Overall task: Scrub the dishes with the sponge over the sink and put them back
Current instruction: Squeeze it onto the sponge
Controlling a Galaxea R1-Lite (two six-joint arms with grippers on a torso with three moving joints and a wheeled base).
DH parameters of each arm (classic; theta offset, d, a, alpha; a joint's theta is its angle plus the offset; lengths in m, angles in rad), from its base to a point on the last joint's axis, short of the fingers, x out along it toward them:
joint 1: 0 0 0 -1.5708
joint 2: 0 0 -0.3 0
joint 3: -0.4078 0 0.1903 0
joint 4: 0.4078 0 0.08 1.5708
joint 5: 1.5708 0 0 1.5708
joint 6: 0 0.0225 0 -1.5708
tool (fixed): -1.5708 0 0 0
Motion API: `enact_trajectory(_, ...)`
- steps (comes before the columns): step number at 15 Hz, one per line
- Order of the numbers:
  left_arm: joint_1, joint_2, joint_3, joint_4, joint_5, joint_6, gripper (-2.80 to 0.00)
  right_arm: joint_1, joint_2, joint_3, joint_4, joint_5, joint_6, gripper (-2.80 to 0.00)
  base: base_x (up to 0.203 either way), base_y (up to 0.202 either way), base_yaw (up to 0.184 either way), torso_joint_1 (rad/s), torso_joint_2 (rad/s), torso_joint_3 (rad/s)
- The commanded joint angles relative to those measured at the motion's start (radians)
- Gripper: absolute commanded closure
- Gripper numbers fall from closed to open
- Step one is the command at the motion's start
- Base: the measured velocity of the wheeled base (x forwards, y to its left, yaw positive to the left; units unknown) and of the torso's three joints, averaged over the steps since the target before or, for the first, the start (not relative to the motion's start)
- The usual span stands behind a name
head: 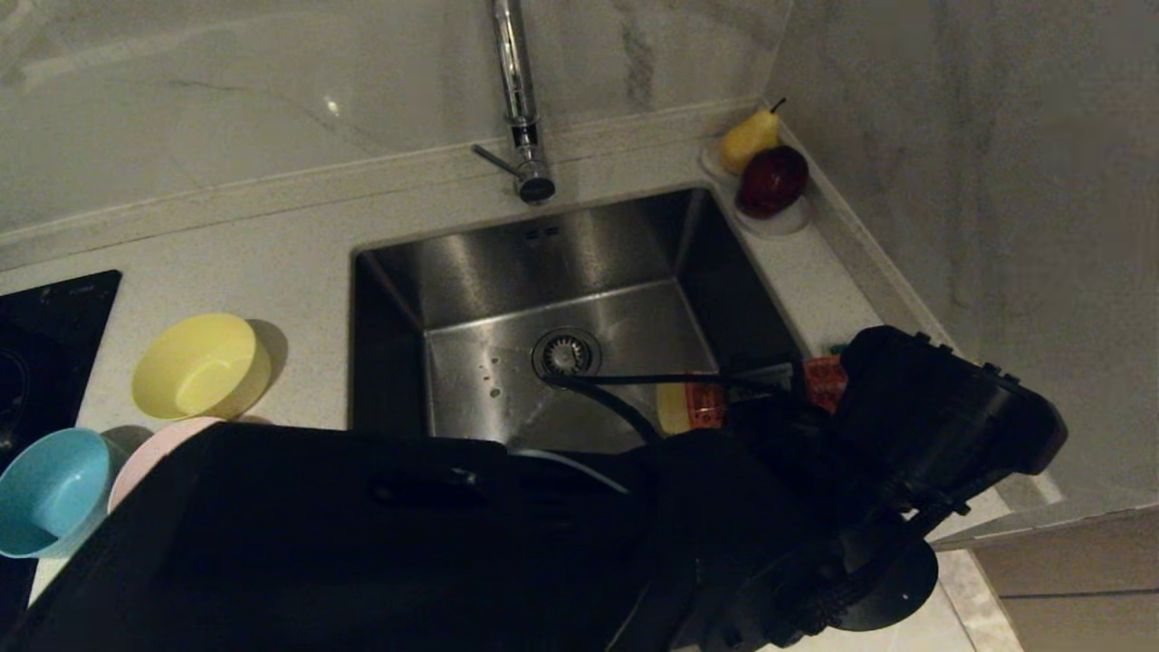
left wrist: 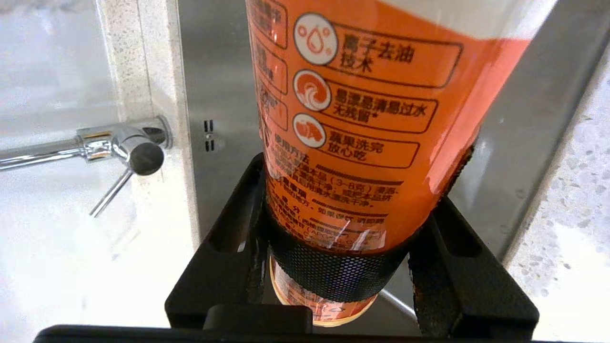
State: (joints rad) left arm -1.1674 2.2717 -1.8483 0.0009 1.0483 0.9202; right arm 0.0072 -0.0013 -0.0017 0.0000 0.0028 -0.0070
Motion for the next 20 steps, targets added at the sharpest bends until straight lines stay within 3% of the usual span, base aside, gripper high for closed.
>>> enact_trajectory(1,0.002,0.016,-0.005,0.002,0.031,0.022,0.0,0.0,-0.002,0.0,0.0,0.0,-0.001,0.0,0.0,0.0,0.0,0.0,0.0,0.0)
enact_trajectory(4,0.002,0.032,-0.005,0.003,0.103,0.044,0.0,0.0,-0.002,0.0,0.0,0.0,-0.001,0.0,0.0,0.0,0.0,0.0,0.0,0.0)
enact_trajectory(11,0.002,0.065,-0.025,-0.001,0.145,0.13,0.0,0.0,-0.002,0.0,0.0,0.0,-0.001,0.0,0.0,0.0,0.0,0.0,0.0,0.0)
enact_trajectory(13,0.002,0.073,-0.025,0.001,0.191,0.131,0.0,0.0,-0.002,0.0,0.0,0.0,-0.001,0.0,0.0,0.0,0.0,0.0,0.0,0.0)
enact_trajectory(20,0.0,0.113,-0.032,-0.009,0.234,0.132,0.0,0.0,-0.002,0.0,0.0,0.0,-0.001,0.0,0.0,0.0,0.0,0.0,0.0,0.0)
